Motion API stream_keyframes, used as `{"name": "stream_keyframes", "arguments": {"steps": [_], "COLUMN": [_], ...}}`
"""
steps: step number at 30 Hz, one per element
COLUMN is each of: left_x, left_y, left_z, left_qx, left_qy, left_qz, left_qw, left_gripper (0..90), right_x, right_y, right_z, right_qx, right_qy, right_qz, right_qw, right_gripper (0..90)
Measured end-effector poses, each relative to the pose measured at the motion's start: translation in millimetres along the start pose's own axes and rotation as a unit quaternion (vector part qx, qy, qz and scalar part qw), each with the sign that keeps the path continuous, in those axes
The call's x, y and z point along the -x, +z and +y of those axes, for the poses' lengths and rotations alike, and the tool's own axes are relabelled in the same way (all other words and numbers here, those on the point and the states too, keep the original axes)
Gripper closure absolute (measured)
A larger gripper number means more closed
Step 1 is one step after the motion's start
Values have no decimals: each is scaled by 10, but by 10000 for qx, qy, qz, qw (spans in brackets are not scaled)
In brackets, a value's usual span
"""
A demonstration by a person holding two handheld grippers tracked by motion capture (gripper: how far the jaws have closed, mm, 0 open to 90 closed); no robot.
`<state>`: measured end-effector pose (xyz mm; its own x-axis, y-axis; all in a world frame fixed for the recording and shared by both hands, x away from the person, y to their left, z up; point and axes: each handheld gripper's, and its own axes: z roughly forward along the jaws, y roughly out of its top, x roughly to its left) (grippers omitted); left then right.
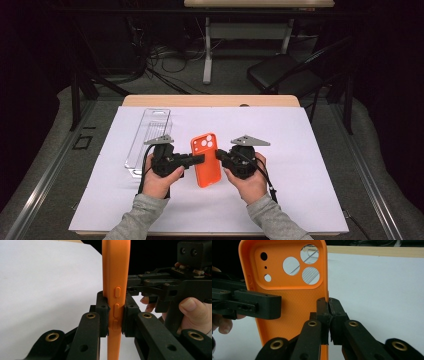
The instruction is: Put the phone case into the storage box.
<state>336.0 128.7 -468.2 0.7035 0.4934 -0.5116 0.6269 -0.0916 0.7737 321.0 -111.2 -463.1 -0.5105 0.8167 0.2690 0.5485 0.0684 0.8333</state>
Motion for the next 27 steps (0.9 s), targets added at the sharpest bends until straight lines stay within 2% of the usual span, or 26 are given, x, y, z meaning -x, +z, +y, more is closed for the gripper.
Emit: {"name": "stream_keyframes", "arguments": {"steps": [15,27], "left_x": [-16,-12], "left_y": [-24,-47], "left_z": [4,12], "left_qx": [53,90], "left_qy": [-45,-37], "left_qz": [-33,-46], "left_qw": [10000,9999], "left_gripper": [804,809], "right_x": [15,25], "right_y": [-23,-78], "right_z": [13,45], "right_qx": [11,135], "right_qy": [17,8], "right_qz": [129,297], "right_qw": [9999,9995], "right_gripper": [826,780]}}
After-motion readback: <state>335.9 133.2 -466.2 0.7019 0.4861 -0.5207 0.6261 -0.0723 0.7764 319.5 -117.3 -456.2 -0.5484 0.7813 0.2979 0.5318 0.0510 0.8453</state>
